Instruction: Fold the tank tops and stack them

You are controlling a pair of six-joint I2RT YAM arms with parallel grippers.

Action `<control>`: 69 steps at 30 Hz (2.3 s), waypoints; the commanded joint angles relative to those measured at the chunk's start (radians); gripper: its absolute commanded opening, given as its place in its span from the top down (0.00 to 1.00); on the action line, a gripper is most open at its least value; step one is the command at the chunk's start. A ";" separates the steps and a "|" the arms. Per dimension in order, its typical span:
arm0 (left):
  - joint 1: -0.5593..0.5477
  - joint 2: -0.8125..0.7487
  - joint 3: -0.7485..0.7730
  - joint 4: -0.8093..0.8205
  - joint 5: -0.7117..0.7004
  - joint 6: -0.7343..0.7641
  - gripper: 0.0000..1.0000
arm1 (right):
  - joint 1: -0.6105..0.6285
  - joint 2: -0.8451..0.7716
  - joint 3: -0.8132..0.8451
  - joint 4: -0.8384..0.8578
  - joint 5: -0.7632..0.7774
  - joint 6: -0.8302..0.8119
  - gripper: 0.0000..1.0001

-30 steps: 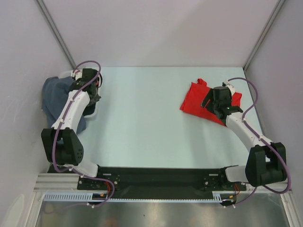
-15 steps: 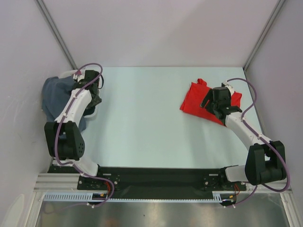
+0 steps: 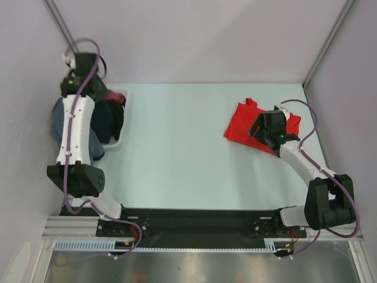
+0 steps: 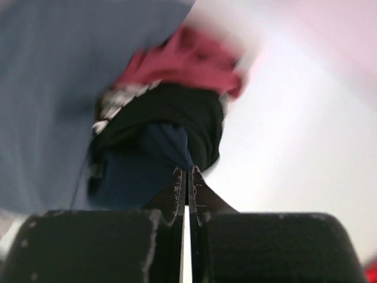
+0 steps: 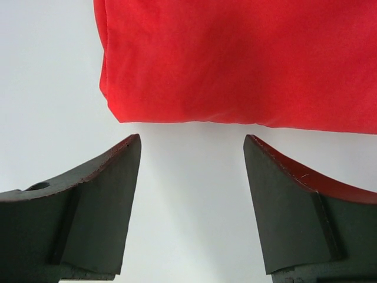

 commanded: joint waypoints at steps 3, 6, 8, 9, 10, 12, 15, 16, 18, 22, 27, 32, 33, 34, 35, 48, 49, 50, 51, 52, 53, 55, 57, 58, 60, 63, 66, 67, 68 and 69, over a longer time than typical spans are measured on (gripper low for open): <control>-0.008 0.035 0.835 0.035 0.054 0.054 1.00 | 0.004 0.003 0.000 0.046 -0.012 0.004 0.25; -0.008 -0.142 0.653 0.329 -0.061 0.064 1.00 | 0.006 0.003 -0.005 0.047 -0.018 0.005 0.25; -0.010 -0.288 0.443 0.549 -0.132 0.080 1.00 | 0.007 0.003 -0.011 0.053 -0.024 0.007 0.25; -0.008 -0.319 0.407 0.582 -0.139 0.080 1.00 | 0.010 0.003 -0.014 0.056 -0.026 0.005 0.25; -0.010 -0.331 0.390 0.599 -0.130 0.078 1.00 | 0.010 0.006 -0.014 0.059 -0.026 0.004 0.25; -0.008 -0.347 0.387 0.597 -0.063 0.064 1.00 | 0.016 0.014 -0.009 0.061 -0.027 0.001 0.26; -0.010 -0.367 0.349 0.585 -0.052 0.025 1.00 | 0.021 0.015 -0.008 0.059 -0.024 -0.001 0.26; -0.008 -0.371 0.341 0.577 -0.063 0.015 1.00 | 0.021 0.017 -0.009 0.061 -0.021 -0.003 0.26; -0.010 -0.379 0.324 0.560 -0.026 -0.002 1.00 | 0.021 0.015 -0.018 0.069 -0.020 -0.004 0.26; -0.012 -0.413 0.240 0.568 0.161 -0.077 1.00 | 0.030 0.017 -0.022 0.084 -0.030 -0.019 0.27; -0.147 -0.468 0.070 0.622 0.283 -0.183 1.00 | 0.062 0.020 -0.022 0.102 -0.014 -0.041 0.28; -0.372 -0.468 -0.030 0.663 0.229 -0.175 1.00 | 0.079 0.037 -0.026 0.118 -0.003 -0.049 0.28; -0.443 -0.460 -0.030 0.662 0.226 -0.172 1.00 | 0.079 0.043 -0.025 0.125 -0.013 -0.050 0.29; -0.479 -0.450 -0.026 0.660 0.223 -0.166 1.00 | 0.081 0.049 -0.025 0.128 -0.024 -0.052 0.29; -0.514 -0.427 -0.024 0.651 0.220 -0.146 1.00 | 0.085 0.066 -0.023 0.133 -0.032 -0.059 0.29; -0.446 -0.632 -0.456 0.531 0.034 -0.196 0.99 | 0.131 0.276 0.055 0.179 -0.165 -0.091 0.40; -0.424 -0.649 -0.528 0.525 0.038 -0.213 1.00 | 0.136 0.290 0.063 0.182 -0.165 -0.095 0.40; -0.409 -0.667 -0.562 0.525 0.037 -0.213 1.00 | 0.144 0.302 0.073 0.187 -0.165 -0.096 0.41; -0.394 -0.687 -0.594 0.528 0.022 -0.213 1.00 | 0.151 0.316 0.084 0.187 -0.165 -0.098 0.41; -0.392 -0.719 -0.648 0.527 0.003 -0.218 1.00 | 0.167 0.339 0.105 0.182 -0.191 -0.099 0.42; -0.389 -0.736 -0.668 0.527 -0.013 -0.221 1.00 | 0.174 0.348 0.112 0.182 -0.190 -0.101 0.42; -0.384 -0.761 -0.713 0.530 -0.032 -0.218 1.00 | 0.196 0.371 0.135 0.176 -0.176 -0.101 0.42; -0.383 -0.781 -0.736 0.543 -0.014 -0.218 1.00 | 0.207 0.382 0.147 0.173 -0.147 -0.101 0.41; -0.383 -0.782 -0.763 0.553 0.030 -0.215 1.00 | 0.211 0.390 0.158 0.170 -0.142 -0.101 0.40; -0.383 -0.775 -0.800 0.599 0.093 -0.216 1.00 | 0.216 0.429 0.217 0.133 -0.130 -0.101 0.40; -0.384 -0.766 -0.884 0.661 0.187 -0.236 1.00 | 0.230 0.498 0.305 0.073 -0.103 -0.107 0.41; -0.384 -0.762 -0.953 0.697 0.216 -0.247 1.00 | 0.247 0.577 0.400 -0.002 -0.032 -0.090 0.45; -0.386 -0.764 -0.978 0.703 0.224 -0.247 1.00 | 0.247 0.600 0.432 -0.040 0.002 -0.078 0.46; -0.386 -0.762 -0.986 0.705 0.227 -0.247 1.00 | 0.245 0.629 0.461 -0.110 0.029 -0.069 0.48; -0.386 -0.765 -0.992 0.705 0.235 -0.246 1.00 | 0.236 0.670 0.512 -0.135 0.067 -0.056 0.49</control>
